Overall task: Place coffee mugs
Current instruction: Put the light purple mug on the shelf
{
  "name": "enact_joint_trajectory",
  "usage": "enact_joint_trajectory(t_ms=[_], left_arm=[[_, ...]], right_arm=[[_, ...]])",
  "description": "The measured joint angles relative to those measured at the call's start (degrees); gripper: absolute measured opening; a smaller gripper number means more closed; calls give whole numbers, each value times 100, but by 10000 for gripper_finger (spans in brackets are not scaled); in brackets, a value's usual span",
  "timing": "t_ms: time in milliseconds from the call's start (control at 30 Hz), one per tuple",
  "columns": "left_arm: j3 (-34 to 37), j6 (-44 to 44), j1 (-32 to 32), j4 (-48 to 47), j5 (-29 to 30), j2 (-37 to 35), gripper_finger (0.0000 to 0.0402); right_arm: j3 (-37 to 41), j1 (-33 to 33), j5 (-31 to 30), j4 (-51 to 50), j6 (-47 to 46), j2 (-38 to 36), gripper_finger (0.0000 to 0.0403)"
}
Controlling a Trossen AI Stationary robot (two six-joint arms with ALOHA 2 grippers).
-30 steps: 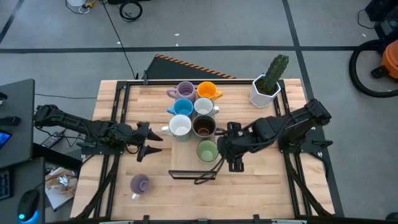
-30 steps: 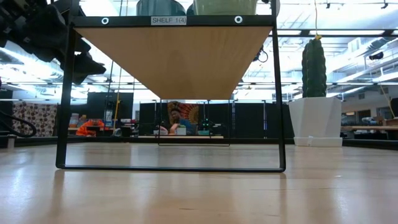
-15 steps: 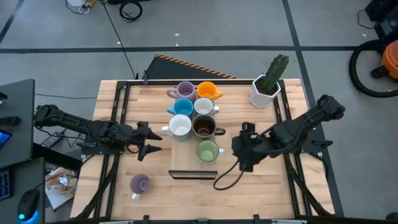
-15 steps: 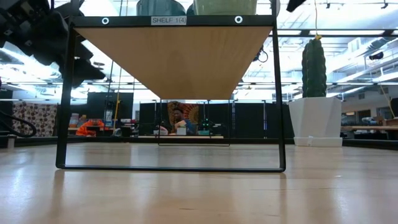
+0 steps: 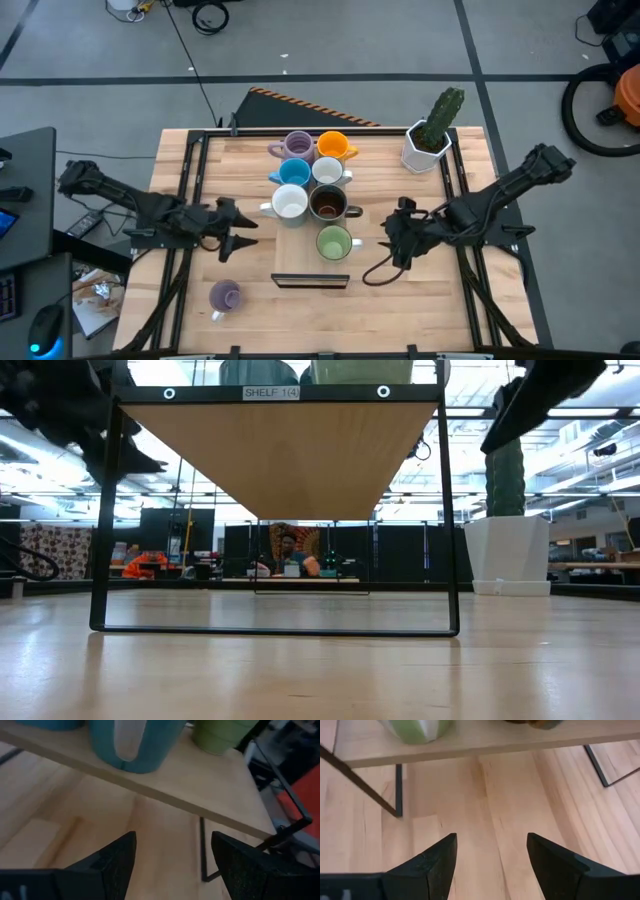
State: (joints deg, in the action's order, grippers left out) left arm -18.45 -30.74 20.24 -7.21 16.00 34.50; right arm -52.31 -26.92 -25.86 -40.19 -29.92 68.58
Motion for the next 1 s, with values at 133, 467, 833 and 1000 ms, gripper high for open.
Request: enact_joint_trajectory(t_ms=[133,467,833,1000], left_arm=[[-462,-666,714,-900,1034,85,256],[-1404,-3106,1930,-2137,985,1254,228],[-3343,-4391,2865,-3940,681,2913,201],[-4191,-5184,3199,-4568,452,3460,191]], right_arm=[[267,-4,-66,154,35,-338,245],[990,-220,-458,928,184,-826,245],[1003,-152,-460,1229,1023,-839,245],[1003,-32,-466,1226,1370,-839,245]])
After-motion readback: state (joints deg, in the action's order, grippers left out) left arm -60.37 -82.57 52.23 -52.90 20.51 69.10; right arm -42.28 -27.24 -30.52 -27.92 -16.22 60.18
